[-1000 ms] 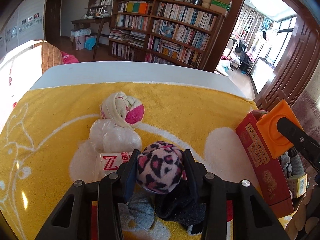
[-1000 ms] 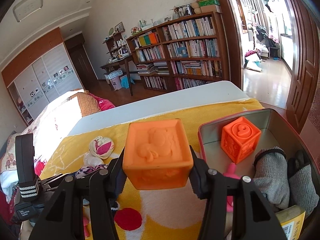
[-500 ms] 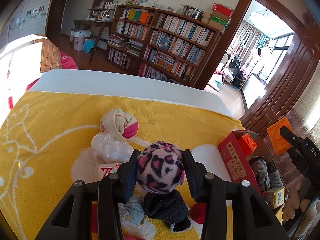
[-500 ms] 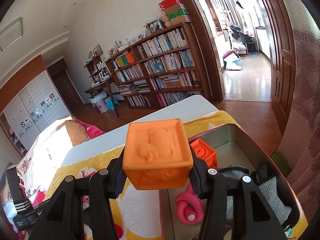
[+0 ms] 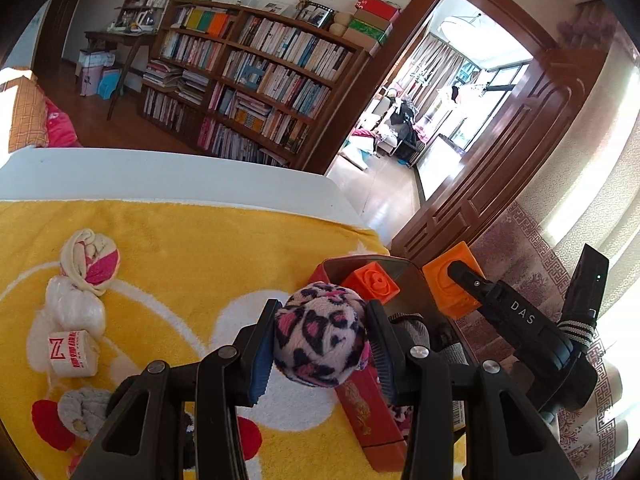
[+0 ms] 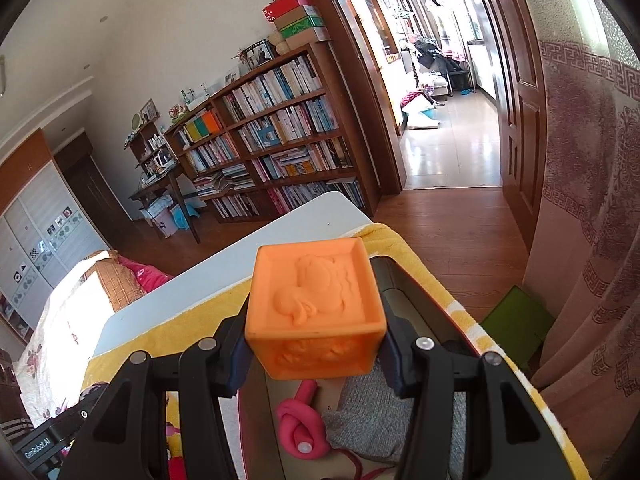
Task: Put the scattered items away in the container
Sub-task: 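Carry the leopard ball and light-orange cube over the tin with both grippers, then open both grippers to drop the leopard ball and cube into the tin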
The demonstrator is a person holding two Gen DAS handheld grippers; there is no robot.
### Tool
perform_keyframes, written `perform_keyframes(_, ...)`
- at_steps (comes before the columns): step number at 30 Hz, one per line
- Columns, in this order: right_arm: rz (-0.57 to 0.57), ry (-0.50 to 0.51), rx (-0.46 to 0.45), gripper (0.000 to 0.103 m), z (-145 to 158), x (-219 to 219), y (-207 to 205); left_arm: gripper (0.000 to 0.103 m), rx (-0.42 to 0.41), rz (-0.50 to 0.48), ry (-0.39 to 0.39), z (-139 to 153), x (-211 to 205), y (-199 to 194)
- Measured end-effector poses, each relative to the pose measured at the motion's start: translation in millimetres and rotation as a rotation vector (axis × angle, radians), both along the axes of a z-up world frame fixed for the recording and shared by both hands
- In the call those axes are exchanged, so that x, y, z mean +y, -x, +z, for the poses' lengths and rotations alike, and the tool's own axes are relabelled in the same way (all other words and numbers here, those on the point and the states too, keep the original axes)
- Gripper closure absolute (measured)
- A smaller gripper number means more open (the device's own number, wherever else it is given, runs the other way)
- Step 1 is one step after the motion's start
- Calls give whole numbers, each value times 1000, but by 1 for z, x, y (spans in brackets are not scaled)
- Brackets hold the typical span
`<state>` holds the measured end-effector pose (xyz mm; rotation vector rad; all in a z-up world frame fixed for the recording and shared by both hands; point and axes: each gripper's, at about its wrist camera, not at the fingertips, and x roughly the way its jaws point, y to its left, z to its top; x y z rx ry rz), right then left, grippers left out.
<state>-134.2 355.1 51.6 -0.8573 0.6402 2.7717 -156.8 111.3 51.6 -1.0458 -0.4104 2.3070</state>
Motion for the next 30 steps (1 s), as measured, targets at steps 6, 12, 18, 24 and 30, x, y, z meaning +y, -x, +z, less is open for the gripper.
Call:
perform_keyframes(6, -30, -12, 7, 46, -1, 6, -4, 59, 17, -72, -12, 11, 51, 8)
perform_keyframes(12, -60, 6, -2, 46, -7, 17, -3, 58, -16, -109, 18, -2, 87, 25)
perform_keyframes(18, -58, 61, -25, 46, -19, 27, 3, 22, -47, -54, -7, -18, 76, 27)
perform_keyframes(24, -43, 111, -41, 44, -29, 30, 8, 22, -74, -12, -14, -24, 50, 26)
perform_keyframes(30, -80, 105, 1, 43, -25, 26, 1, 22, -82, 26, -5, -28, 21, 16)
